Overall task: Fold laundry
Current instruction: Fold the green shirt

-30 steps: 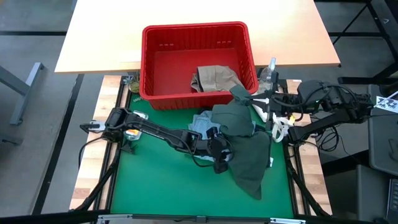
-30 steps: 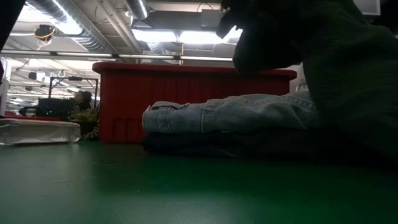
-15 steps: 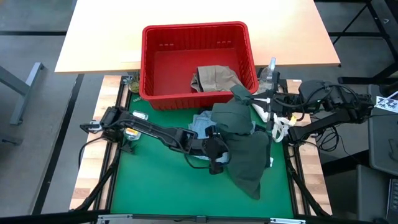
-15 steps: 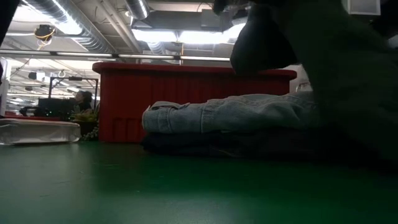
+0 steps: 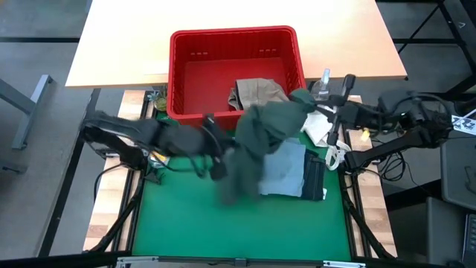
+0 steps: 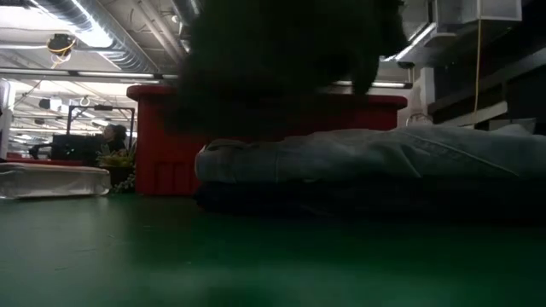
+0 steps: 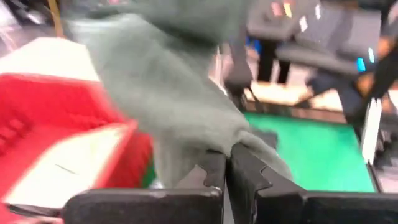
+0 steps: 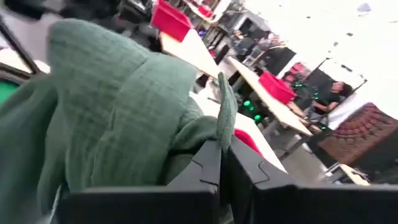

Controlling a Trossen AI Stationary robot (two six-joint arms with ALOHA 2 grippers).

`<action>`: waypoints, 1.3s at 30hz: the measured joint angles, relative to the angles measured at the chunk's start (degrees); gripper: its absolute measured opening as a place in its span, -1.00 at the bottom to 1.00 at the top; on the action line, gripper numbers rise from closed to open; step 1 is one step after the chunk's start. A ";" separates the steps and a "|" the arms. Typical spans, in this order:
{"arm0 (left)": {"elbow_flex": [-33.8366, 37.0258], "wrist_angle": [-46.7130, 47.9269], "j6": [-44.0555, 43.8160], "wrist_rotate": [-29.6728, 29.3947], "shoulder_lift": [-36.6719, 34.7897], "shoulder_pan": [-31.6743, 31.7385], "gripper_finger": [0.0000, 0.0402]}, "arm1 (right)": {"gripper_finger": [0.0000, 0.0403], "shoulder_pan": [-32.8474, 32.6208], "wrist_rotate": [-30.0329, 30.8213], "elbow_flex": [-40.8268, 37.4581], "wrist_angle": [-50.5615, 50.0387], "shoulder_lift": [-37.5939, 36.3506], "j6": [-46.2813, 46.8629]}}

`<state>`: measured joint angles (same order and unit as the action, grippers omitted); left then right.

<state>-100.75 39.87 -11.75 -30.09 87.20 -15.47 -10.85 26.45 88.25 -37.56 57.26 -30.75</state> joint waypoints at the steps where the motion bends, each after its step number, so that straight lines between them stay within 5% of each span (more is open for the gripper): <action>1: -0.02 -0.24 0.74 -0.71 -1.97 0.66 -1.00 | -0.95 0.00 0.20 -0.03 0.55 -0.39 -0.84; 8: -0.13 2.94 2.91 1.95 -11.90 4.59 -1.00 | -0.95 -0.02 -0.39 0.04 1.88 -0.97 -5.54; 17: 5.53 20.66 -6.67 7.68 -10.08 0.24 -1.00 | -0.95 -0.05 -8.24 -0.04 -19.40 -0.96 1.61; 29: 24.10 13.66 -16.47 11.18 -9.11 -2.42 -0.98 | -0.95 -0.07 -13.63 -0.04 -34.54 5.10 12.54; 39: 28.61 10.65 -14.66 9.66 -9.16 -0.40 -0.41 | -0.95 -0.02 -12.30 -0.04 -34.36 7.17 12.31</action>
<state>-72.14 50.52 -26.42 -20.43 78.04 -15.87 -10.87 14.15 88.20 -71.92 64.42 -18.44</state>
